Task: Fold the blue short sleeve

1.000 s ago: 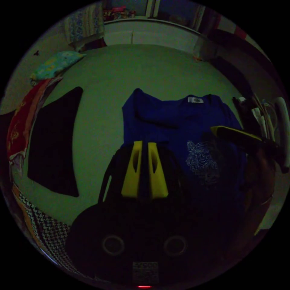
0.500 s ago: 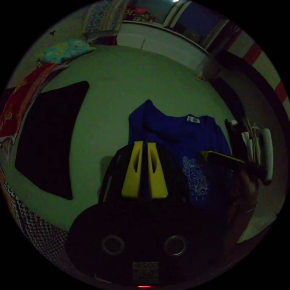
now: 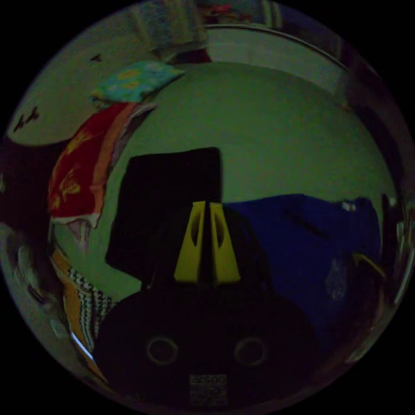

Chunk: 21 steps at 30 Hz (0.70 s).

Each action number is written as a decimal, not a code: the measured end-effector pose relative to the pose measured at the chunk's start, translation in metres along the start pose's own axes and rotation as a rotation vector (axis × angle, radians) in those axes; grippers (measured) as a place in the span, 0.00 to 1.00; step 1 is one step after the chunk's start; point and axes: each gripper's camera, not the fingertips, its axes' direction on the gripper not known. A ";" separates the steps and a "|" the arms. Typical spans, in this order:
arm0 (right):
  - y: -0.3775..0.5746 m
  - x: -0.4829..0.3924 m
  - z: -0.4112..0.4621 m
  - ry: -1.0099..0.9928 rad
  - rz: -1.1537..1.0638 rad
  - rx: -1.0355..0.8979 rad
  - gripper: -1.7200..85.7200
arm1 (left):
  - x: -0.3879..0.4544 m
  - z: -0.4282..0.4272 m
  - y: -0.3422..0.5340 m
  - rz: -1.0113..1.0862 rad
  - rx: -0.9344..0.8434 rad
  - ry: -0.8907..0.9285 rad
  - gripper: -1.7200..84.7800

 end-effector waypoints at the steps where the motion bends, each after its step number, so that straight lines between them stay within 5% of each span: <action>1: -0.002 0.004 0.000 -0.009 0.005 0.002 0.01 | 0.000 -0.004 -0.001 -0.011 0.017 0.003 0.08; 5: -0.008 0.011 0.003 -0.019 0.005 -0.005 0.01 | 0.041 -0.019 -0.004 0.190 0.095 0.214 0.10; 11: -0.014 0.021 0.003 0.000 -0.001 -0.013 0.01 | 0.130 0.000 -0.015 0.460 0.022 0.253 0.15; 21: -0.016 0.040 -0.002 -0.014 0.018 -0.004 0.01 | 0.178 0.034 -0.073 0.317 0.009 0.246 0.13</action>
